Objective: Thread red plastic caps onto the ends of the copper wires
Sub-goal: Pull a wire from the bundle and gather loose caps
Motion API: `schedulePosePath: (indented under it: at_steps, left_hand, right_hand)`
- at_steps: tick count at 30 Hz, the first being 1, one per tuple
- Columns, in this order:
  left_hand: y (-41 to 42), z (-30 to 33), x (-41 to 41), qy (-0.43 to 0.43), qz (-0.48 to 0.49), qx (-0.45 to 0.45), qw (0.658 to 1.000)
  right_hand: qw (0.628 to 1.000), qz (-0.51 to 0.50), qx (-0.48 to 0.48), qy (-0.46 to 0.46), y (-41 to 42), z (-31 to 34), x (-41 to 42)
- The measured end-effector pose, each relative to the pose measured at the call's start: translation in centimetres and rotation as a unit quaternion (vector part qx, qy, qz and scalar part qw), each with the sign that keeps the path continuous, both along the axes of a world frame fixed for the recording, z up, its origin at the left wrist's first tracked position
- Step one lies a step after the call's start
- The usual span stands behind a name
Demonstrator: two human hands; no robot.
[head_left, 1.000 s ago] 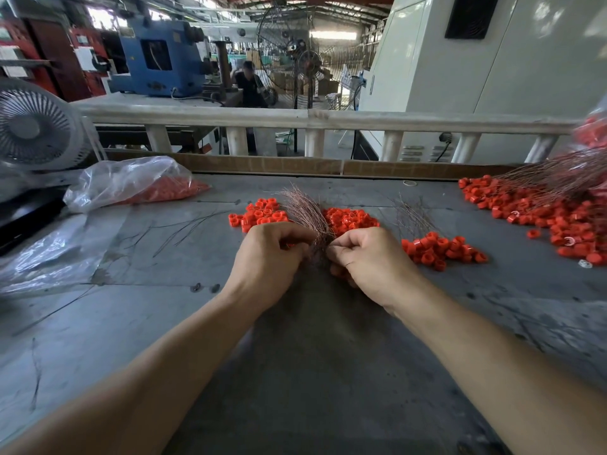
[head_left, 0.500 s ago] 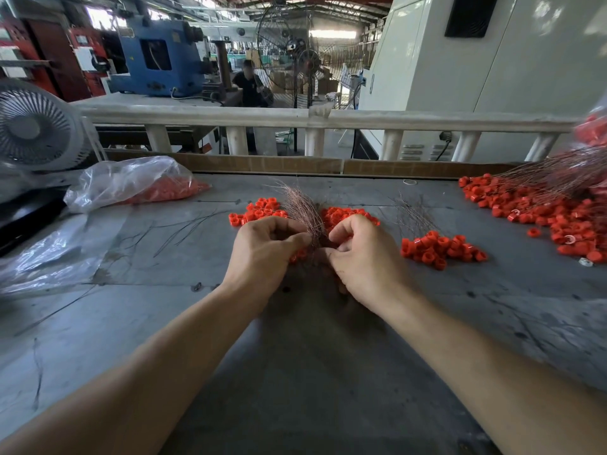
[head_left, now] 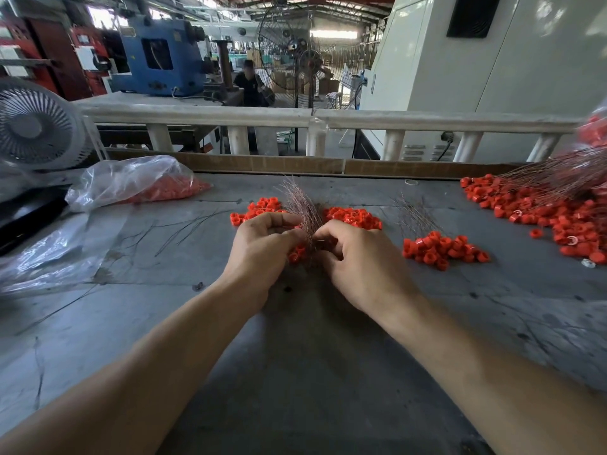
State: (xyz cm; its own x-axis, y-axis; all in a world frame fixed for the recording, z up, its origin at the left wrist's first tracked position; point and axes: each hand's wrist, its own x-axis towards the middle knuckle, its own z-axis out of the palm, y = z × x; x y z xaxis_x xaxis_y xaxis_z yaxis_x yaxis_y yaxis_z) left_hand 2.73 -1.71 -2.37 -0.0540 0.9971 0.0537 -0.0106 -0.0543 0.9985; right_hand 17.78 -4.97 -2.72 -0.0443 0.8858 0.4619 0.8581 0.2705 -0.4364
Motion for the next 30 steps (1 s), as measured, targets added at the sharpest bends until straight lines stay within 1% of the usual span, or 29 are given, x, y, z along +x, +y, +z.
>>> schedulePosePath:
  at_steps: [4,7,11,14,17,20,22,27,30]
  left_hand:
    - [0.12,-0.02,-0.30,-0.026,0.001,-0.010,1.000]
    - [0.30,0.06,-0.51,-0.023,0.012,-0.007,1.000]
    - [0.54,0.13,-0.73,-0.037,0.031,-0.004,0.999]
    - [0.56,0.05,-0.71,-0.037,0.035,0.001,0.999]
    - [0.57,-0.05,-0.77,-0.022,0.032,0.009,0.999]
    - [0.46,-0.13,-0.80,0.017,0.016,0.027,0.999]
    - [0.37,-0.09,-0.76,0.038,0.005,0.038,0.999]
    - [0.47,-0.29,-0.59,0.089,0.012,0.059,0.994]
    - [0.63,-0.38,-0.48,0.099,0.017,0.059,0.993]
  right_hand:
    - [1.000,-0.005,0.012,-0.009,0.05,-0.19,-0.15]
    - [1.000,-0.007,0.026,-0.003,0.10,-0.28,-0.11]
    - [0.999,-0.034,0.027,-0.006,0.13,-0.27,-0.14]
    - [0.998,-0.045,0.034,-0.031,-0.01,-0.27,-0.15]
    - [0.995,-0.051,0.074,-0.054,-0.05,-0.12,-0.16]
    - [0.994,-0.014,0.095,-0.045,-0.02,0.18,-0.29]
    - [0.994,0.016,0.080,-0.066,-0.04,0.34,-0.40]
    - [0.988,0.059,-0.031,-0.136,-0.03,0.67,-0.18]
    - [0.980,0.061,-0.050,-0.183,0.06,0.60,-0.03]
